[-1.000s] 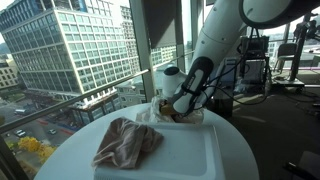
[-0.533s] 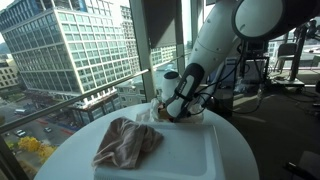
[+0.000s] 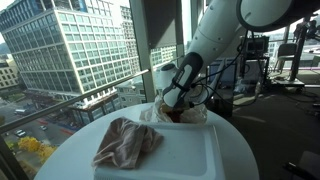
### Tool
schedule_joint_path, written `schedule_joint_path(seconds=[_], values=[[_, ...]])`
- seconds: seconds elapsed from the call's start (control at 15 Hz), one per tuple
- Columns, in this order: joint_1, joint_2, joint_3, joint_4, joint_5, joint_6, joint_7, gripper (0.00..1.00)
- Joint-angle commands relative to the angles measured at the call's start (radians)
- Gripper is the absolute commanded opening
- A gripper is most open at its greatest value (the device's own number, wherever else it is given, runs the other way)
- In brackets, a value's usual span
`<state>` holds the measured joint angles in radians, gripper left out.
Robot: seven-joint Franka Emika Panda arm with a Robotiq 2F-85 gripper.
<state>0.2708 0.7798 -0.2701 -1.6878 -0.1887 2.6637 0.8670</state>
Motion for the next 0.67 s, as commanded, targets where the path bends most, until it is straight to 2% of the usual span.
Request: schedule_joint_path(seconds=[0.0, 0.07, 0.13, 0.2, 0.27, 0.4, 0.6], values=[[0.075, -0.149, -0.049, -0.035, -0.066, -0.279, -0.017, 0.04], [0.086, -0.188, -0.04, -0.035, -0.027, -0.364, -0.104, 0.05], [0.071, -0.22, -0.003, -0.008, -0.014, -0.45, -0.16, 0.06], [0.037, -0.253, 0.058, 0.021, -0.046, -0.533, -0.19, 0.06], [0.035, -0.282, 0.085, 0.047, -0.045, -0.614, -0.235, 0.06], [0.051, -0.349, 0.127, 0.061, -0.108, -0.652, -0.275, 0.04], [0.069, -0.467, 0.194, 0.041, -0.178, -0.576, -0.245, 0.09]])
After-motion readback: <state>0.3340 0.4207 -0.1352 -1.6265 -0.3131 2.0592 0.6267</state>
